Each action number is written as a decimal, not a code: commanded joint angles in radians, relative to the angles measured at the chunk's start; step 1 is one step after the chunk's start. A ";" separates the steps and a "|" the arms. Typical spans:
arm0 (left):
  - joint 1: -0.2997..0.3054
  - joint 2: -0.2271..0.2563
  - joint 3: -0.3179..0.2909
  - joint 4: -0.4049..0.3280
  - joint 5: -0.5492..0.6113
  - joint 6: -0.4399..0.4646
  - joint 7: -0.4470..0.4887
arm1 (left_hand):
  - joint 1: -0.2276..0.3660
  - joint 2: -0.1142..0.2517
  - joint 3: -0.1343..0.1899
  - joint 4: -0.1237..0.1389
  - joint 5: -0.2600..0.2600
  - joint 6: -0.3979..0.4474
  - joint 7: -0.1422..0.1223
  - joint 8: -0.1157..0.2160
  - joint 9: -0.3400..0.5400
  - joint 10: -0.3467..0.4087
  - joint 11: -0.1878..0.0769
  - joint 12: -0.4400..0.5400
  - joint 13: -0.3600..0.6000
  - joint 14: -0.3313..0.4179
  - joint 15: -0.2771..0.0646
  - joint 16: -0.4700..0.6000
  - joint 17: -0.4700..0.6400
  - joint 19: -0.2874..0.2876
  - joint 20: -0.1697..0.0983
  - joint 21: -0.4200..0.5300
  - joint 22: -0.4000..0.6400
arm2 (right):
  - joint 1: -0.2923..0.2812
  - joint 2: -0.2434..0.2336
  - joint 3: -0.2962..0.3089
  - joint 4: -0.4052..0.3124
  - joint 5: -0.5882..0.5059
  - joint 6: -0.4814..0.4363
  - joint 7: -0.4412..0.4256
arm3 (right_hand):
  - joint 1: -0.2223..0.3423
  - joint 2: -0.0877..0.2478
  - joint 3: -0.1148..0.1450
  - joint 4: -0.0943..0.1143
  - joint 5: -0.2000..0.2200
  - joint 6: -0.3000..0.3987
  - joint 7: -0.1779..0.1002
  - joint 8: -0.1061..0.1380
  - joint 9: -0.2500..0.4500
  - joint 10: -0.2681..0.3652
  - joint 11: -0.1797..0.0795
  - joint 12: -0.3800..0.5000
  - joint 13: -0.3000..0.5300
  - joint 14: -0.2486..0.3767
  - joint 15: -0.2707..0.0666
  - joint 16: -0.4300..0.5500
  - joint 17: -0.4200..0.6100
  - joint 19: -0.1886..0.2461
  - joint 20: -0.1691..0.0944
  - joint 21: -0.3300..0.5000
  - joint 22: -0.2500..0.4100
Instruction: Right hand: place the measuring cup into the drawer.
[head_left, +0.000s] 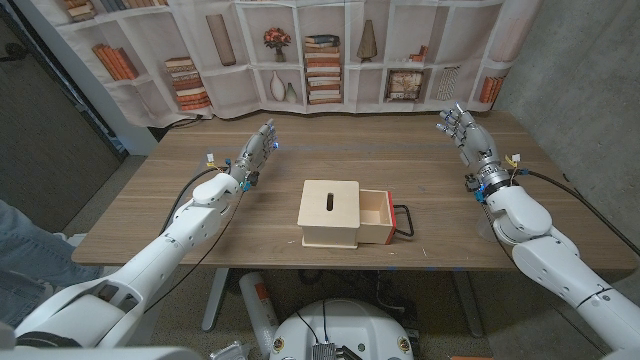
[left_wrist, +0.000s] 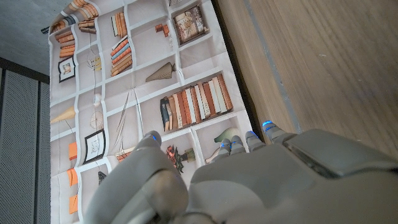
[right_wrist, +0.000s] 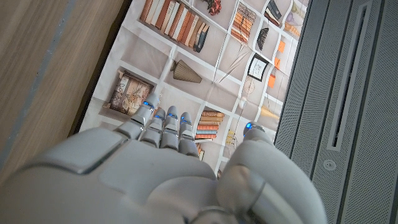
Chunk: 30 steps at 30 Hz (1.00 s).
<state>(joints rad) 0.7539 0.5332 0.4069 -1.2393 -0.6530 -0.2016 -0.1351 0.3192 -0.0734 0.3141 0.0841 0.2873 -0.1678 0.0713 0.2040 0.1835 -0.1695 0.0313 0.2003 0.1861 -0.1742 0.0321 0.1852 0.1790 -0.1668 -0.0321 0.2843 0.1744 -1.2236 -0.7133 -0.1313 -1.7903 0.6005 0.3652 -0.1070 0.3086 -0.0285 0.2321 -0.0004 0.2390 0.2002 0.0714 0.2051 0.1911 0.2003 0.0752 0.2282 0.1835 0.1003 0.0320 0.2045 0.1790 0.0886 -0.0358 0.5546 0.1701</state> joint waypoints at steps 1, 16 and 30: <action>0.000 -0.007 -0.003 0.002 -0.001 -0.015 0.003 | 0.013 0.001 0.002 -0.004 -0.002 0.001 0.005 -0.002 0.006 -0.001 0.009 0.005 0.002 -0.053 0.010 0.005 0.004 -0.099 -0.019 -0.007 0.006 | -0.050 -0.007 0.039 -0.034 -0.014 0.003 -0.020 | 0.010 -0.001 0.003 -0.006 -0.007 0.008 0.003 -0.003 0.002 0.010 0.000 0.005 0.004 0.011 -0.003 -0.001 0.006 0.008 -0.009 -0.004 0.001; 0.002 -0.012 -0.003 -0.002 0.000 -0.018 0.011 | 0.015 0.002 -0.002 -0.005 -0.004 -0.005 0.013 -0.005 0.006 -0.002 0.010 0.004 0.002 -0.052 0.016 0.005 0.004 -0.081 -0.037 -0.007 0.006 | -0.126 0.003 0.097 -0.066 -0.026 0.016 -0.047 | 0.009 0.000 0.002 -0.007 -0.010 0.008 0.004 -0.003 0.002 0.010 -0.001 0.003 0.004 0.011 -0.003 -0.002 0.007 0.009 -0.008 -0.012 0.002; -0.007 -0.015 0.004 -0.008 0.000 -0.008 0.004 | 0.015 0.001 -0.006 -0.006 -0.006 -0.003 0.014 -0.005 0.006 0.001 0.014 0.005 0.001 -0.049 0.021 0.005 0.004 -0.077 -0.036 -0.010 0.006 | -0.177 0.014 0.145 -0.079 -0.038 0.026 -0.048 | 0.010 0.000 0.001 -0.009 -0.013 0.008 0.004 -0.004 0.002 0.010 -0.001 0.002 0.004 0.012 -0.003 -0.004 0.007 0.009 -0.007 -0.020 0.002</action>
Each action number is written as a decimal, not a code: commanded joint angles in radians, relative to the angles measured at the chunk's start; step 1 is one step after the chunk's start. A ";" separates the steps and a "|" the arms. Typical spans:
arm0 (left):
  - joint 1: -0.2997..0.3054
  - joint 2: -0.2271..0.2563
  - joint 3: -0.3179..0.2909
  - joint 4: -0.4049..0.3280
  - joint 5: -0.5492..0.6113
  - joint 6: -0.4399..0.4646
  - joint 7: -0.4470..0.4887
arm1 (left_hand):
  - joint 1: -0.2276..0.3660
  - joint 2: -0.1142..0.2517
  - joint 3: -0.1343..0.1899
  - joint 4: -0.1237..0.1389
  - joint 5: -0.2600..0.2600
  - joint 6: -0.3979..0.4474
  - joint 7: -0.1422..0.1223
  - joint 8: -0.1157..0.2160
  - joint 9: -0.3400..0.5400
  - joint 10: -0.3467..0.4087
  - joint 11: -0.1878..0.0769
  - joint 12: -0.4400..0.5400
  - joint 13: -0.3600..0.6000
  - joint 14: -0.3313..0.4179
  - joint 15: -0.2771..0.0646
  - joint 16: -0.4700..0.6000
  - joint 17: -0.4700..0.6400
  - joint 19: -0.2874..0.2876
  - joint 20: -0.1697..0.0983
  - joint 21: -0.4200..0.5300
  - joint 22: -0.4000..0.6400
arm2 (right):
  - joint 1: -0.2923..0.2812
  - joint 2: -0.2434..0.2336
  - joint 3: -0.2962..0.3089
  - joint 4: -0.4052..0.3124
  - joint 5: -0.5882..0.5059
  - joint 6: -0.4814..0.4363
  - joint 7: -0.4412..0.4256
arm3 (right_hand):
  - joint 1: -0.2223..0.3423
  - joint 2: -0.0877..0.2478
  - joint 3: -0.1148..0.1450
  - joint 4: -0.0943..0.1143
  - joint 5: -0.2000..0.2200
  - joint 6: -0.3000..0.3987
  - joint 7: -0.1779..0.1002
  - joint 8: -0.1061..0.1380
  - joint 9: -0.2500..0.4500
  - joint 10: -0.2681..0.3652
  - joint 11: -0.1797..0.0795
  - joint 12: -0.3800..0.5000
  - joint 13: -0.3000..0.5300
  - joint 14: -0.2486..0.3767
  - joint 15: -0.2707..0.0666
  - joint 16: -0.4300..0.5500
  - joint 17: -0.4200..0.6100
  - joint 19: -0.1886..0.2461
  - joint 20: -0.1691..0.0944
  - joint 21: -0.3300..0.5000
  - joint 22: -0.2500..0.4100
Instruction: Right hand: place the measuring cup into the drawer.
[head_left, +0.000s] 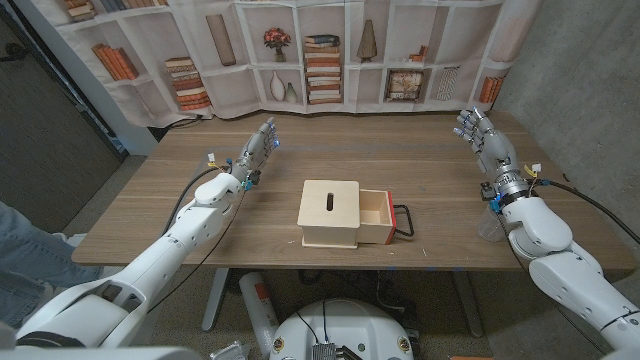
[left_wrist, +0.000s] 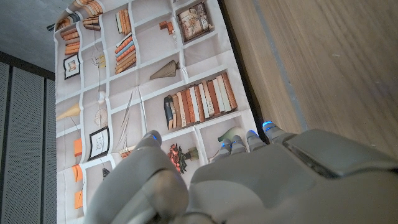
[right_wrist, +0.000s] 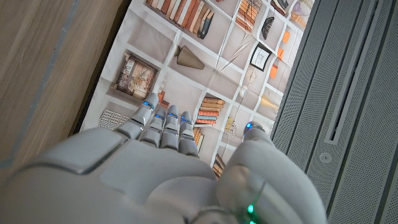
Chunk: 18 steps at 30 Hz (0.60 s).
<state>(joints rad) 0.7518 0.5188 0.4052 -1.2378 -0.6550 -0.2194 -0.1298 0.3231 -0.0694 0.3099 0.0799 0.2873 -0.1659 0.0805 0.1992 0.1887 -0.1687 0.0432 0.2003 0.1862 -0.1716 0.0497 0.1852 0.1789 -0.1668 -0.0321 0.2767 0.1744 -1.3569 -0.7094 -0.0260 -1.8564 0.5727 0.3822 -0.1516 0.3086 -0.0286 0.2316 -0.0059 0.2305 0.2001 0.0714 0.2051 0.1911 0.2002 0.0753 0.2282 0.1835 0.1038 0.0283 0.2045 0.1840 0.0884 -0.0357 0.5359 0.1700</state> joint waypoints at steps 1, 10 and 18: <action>-0.005 0.000 0.006 -0.010 0.003 0.010 0.000 | 0.011 -0.003 -0.002 -0.002 -0.006 -0.005 0.005 0.000 0.001 0.000 0.002 0.005 0.001 -0.051 0.003 0.005 0.004 -0.077 -0.035 -0.003 0.006 | -0.048 0.010 0.043 -0.012 -0.010 0.011 -0.001 | 0.010 0.000 0.001 -0.004 -0.005 0.008 0.004 -0.004 0.002 0.010 0.001 0.002 0.004 0.009 0.000 -0.004 0.002 0.009 -0.007 -0.002 0.002; -0.006 -0.002 0.011 -0.016 0.002 0.017 -0.004 | 0.012 -0.004 -0.004 -0.002 -0.007 -0.003 0.003 0.000 0.001 0.003 -0.001 0.006 0.001 -0.046 0.002 0.007 0.004 -0.072 -0.032 -0.004 0.006 | -0.087 0.022 0.083 -0.026 -0.026 0.004 -0.024 | 0.014 -0.001 0.001 -0.007 -0.006 0.010 0.001 -0.004 0.002 0.013 -0.002 0.002 0.004 0.012 -0.001 -0.004 0.001 0.013 -0.005 -0.005 0.002; -0.003 0.000 0.013 -0.028 0.006 0.019 0.000 | 0.013 -0.004 -0.005 -0.003 -0.007 -0.003 0.003 0.000 0.001 0.004 -0.001 0.006 0.001 -0.041 0.004 0.008 0.004 -0.066 -0.031 -0.004 0.006 | -0.108 0.032 0.111 -0.019 -0.015 0.011 -0.005 | 0.019 -0.004 0.000 -0.012 -0.008 0.017 0.001 -0.002 0.002 0.022 0.000 0.004 0.004 0.021 -0.002 -0.002 0.000 0.023 -0.004 -0.008 0.002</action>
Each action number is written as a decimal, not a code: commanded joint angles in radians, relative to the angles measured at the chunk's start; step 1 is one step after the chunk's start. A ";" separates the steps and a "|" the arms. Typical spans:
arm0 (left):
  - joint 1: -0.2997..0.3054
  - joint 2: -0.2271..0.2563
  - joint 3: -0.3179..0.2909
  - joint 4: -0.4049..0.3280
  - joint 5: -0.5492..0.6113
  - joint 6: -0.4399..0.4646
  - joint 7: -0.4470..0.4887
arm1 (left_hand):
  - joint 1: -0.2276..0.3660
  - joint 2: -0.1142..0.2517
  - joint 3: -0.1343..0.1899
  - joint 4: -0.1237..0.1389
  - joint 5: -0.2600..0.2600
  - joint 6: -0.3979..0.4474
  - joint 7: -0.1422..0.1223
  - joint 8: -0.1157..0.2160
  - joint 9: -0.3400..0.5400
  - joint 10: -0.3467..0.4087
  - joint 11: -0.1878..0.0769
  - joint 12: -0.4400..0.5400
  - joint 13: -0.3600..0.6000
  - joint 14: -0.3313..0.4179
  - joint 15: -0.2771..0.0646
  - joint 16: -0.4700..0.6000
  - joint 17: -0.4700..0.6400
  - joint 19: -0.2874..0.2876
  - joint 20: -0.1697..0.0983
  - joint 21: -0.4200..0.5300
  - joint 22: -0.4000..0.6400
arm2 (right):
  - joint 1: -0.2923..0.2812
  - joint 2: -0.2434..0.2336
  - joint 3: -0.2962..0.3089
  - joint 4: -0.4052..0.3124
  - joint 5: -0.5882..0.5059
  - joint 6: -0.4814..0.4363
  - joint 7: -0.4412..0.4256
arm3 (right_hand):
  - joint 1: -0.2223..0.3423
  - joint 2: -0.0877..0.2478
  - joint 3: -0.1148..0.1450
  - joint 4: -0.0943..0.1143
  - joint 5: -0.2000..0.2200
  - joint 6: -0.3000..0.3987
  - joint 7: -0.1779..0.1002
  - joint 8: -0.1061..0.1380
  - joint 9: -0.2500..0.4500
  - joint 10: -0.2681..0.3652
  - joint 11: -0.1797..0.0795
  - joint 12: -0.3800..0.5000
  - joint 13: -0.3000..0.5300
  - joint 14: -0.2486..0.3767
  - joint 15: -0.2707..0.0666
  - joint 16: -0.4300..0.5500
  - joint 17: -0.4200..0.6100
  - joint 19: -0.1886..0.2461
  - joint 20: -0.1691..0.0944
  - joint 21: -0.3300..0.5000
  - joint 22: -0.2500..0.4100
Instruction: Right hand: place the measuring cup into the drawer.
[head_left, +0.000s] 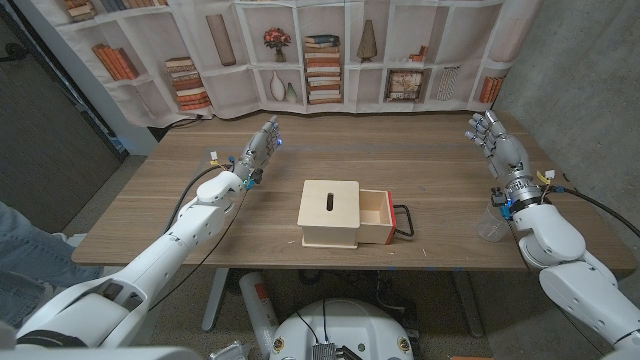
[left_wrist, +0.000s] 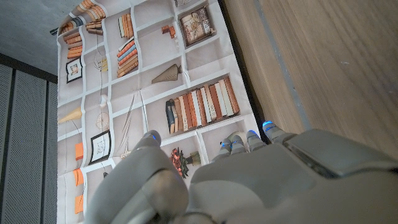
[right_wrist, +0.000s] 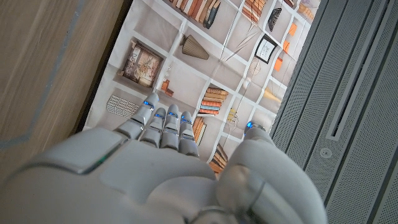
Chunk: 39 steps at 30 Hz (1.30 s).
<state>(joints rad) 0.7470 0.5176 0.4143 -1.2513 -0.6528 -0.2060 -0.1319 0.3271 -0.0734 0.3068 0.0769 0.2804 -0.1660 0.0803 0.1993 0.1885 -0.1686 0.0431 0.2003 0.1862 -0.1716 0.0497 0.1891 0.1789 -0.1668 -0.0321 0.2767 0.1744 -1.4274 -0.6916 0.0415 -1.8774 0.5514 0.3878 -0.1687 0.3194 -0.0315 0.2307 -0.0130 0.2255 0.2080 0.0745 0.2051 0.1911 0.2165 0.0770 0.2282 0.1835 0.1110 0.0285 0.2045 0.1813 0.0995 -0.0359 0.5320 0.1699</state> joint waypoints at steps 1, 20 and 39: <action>0.002 0.001 0.004 -0.014 0.003 0.006 0.002 | 0.009 0.001 -0.002 0.000 -0.001 -0.003 0.003 0.000 0.001 0.004 0.000 0.006 0.001 -0.041 0.003 0.004 0.004 -0.065 -0.031 -0.004 0.006 | -0.037 0.015 0.044 0.003 0.007 0.005 0.014 | 0.008 -0.001 0.001 -0.005 -0.003 0.009 -0.003 -0.002 0.002 0.005 -0.001 0.004 0.004 0.015 -0.002 -0.002 0.003 0.013 -0.004 -0.005 0.002; 0.022 0.014 0.003 -0.051 0.005 0.019 0.019 | 0.012 0.002 -0.005 -0.002 -0.003 0.004 0.003 0.002 0.001 0.011 0.000 0.008 0.001 -0.032 0.003 0.005 0.003 -0.057 -0.027 -0.008 0.006 | -0.097 0.021 0.115 0.008 -0.012 0.018 0.031 | 0.018 0.000 0.002 -0.014 -0.004 0.014 -0.011 -0.001 0.002 0.014 -0.008 0.005 0.004 0.027 -0.014 -0.002 0.002 0.032 -0.007 -0.011 0.002; 0.043 0.023 0.006 -0.092 0.011 0.031 0.039 | 0.016 0.004 -0.008 -0.004 -0.004 0.006 0.002 0.002 0.001 0.014 -0.001 0.008 0.001 -0.030 0.003 0.003 0.003 -0.053 -0.026 -0.013 0.006 | -0.173 0.056 0.205 -0.004 -0.049 0.018 0.045 | 0.021 -0.001 0.001 -0.018 -0.005 0.019 -0.017 -0.001 0.002 0.026 -0.010 0.006 0.004 0.048 -0.023 0.002 0.002 0.049 -0.006 -0.019 0.002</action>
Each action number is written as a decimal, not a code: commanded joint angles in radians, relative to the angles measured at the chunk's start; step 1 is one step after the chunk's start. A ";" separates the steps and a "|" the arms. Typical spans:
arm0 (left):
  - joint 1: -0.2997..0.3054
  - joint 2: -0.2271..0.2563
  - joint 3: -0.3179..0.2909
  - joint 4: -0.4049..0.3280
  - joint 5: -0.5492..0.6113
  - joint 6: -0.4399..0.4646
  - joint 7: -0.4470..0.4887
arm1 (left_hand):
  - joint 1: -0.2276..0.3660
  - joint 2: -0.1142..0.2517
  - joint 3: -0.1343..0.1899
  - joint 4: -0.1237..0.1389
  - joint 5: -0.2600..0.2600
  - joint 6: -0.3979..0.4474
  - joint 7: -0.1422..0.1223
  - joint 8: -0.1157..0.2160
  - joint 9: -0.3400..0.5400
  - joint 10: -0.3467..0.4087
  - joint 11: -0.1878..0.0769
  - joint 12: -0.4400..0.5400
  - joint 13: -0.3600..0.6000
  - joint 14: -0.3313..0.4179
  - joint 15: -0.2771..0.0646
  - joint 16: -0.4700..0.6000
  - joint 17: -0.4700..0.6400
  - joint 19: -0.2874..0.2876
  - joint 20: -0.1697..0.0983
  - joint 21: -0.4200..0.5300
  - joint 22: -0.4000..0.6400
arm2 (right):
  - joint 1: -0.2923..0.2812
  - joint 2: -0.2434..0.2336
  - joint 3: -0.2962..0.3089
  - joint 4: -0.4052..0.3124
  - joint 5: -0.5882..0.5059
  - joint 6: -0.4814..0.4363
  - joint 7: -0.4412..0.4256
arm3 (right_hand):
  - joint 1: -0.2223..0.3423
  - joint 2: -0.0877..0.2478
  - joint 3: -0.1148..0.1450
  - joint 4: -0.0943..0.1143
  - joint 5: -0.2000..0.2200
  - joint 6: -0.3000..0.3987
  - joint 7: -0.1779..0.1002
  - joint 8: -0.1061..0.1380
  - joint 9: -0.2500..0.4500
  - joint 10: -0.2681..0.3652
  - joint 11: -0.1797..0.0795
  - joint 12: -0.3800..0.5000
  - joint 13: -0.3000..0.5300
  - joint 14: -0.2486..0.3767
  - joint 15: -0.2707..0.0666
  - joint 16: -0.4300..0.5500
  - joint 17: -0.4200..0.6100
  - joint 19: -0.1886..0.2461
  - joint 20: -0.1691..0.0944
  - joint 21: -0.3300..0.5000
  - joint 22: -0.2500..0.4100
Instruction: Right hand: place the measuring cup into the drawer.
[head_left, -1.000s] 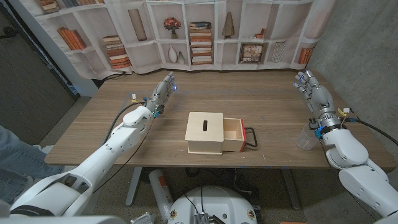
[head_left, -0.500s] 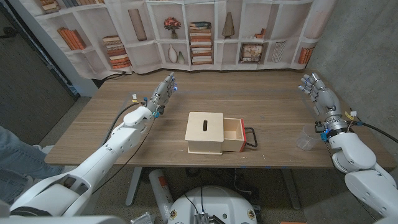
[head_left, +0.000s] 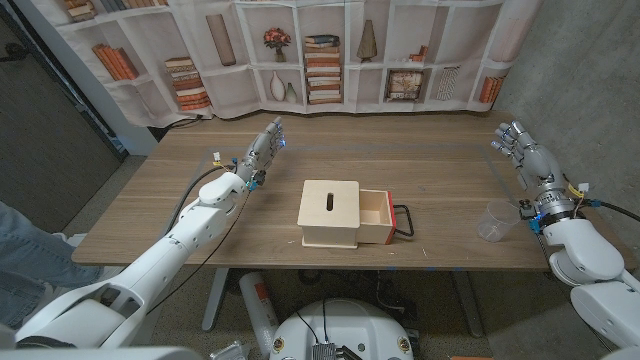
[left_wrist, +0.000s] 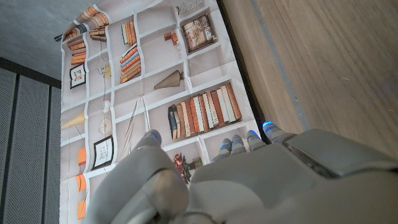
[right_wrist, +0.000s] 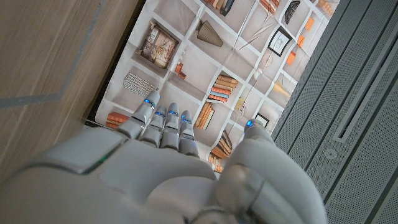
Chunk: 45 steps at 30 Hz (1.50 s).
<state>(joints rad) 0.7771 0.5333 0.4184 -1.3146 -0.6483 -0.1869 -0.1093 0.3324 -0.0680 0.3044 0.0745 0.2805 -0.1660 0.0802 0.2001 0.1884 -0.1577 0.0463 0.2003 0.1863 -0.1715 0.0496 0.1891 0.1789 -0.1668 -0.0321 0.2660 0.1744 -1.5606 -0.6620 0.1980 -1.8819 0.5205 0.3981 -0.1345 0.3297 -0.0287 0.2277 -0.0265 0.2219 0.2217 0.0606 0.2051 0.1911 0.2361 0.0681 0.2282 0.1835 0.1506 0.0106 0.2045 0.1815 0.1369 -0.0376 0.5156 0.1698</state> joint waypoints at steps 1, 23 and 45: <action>0.013 0.008 0.003 -0.031 0.007 0.013 0.018 | 0.011 -0.001 -0.006 -0.001 -0.004 0.006 0.003 0.001 0.002 0.004 -0.004 0.008 0.001 -0.030 0.003 0.003 0.003 -0.053 -0.026 -0.003 0.006 | -0.045 0.028 0.054 0.000 -0.021 0.009 0.011 | 0.011 -0.004 0.004 -0.005 -0.001 0.005 -0.003 -0.001 0.002 0.006 -0.001 0.006 0.004 0.009 -0.006 0.002 0.002 0.012 -0.005 -0.003 0.002; 0.027 0.019 0.000 -0.056 0.006 0.023 0.027 | 0.014 0.002 -0.009 -0.003 -0.006 0.006 0.002 0.000 0.002 0.004 -0.004 0.007 0.001 -0.029 0.003 0.002 0.003 -0.049 -0.025 -0.008 0.006 | -0.117 0.083 0.125 -0.040 -0.048 0.001 0.024 | 0.020 -0.003 0.005 -0.013 0.000 0.010 -0.010 -0.001 0.002 0.012 -0.006 0.005 0.004 0.015 -0.010 -0.001 0.001 0.018 -0.005 -0.014 0.002; 0.044 0.036 -0.007 -0.091 0.004 0.032 0.038 | 0.016 0.004 -0.011 -0.004 -0.007 0.006 0.000 -0.001 0.002 0.005 -0.007 0.006 0.001 -0.028 0.002 0.001 0.003 -0.047 -0.022 -0.013 0.006 | -0.156 0.133 0.152 -0.069 -0.101 -0.010 0.010 | 0.027 -0.006 0.004 -0.021 0.001 0.008 -0.019 -0.003 0.002 0.014 -0.010 0.004 0.004 0.016 -0.009 -0.005 0.001 0.019 0.000 -0.028 0.002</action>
<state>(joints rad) 0.8097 0.5626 0.4183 -1.3886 -0.6404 -0.1543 -0.0748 0.3362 -0.0641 0.3004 0.0705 0.2724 -0.1587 0.0803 0.2001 0.1882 -0.1525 0.0409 0.2003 0.1863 -0.1715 0.0495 0.1890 0.1789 -0.1668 -0.0321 0.2584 0.1792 -1.6971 -0.5543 0.3401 -1.9318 0.4501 0.3951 -0.1123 0.3418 -0.0329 0.2303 -0.0379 0.2225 0.2249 0.0498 0.2051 0.1912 0.2449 0.0591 0.2282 0.1834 0.1592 0.0016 0.2016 0.1816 0.1474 -0.0375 0.4913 0.1698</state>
